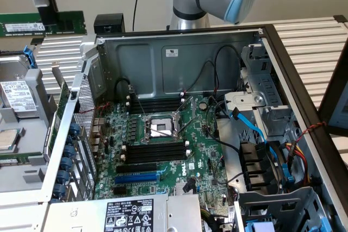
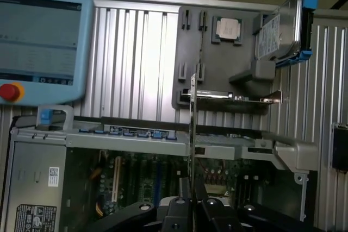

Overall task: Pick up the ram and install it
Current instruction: 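Pick up the ram and move it above insertion slot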

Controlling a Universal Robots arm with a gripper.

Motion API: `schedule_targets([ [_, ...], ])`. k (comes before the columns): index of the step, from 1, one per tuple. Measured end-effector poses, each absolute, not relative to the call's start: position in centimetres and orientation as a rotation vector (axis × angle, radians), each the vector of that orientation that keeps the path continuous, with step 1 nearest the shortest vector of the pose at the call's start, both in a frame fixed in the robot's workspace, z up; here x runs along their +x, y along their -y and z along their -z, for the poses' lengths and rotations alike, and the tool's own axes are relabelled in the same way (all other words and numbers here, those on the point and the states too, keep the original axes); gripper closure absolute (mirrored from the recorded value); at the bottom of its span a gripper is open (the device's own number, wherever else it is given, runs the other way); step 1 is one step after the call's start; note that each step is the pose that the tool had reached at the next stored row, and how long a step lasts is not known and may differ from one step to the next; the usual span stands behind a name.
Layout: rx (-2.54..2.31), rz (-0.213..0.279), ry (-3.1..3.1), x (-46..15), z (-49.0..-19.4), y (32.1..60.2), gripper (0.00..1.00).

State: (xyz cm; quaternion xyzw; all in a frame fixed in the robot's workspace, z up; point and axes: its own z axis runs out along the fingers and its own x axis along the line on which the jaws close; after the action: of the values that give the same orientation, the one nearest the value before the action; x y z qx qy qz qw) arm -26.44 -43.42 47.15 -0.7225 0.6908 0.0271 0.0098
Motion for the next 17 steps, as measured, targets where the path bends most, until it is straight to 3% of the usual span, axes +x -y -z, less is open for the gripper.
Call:
schedule_targets([
  [17,-2.259,-0.087,-2.152,-18.7,-47.5,43.1,0.86],
])
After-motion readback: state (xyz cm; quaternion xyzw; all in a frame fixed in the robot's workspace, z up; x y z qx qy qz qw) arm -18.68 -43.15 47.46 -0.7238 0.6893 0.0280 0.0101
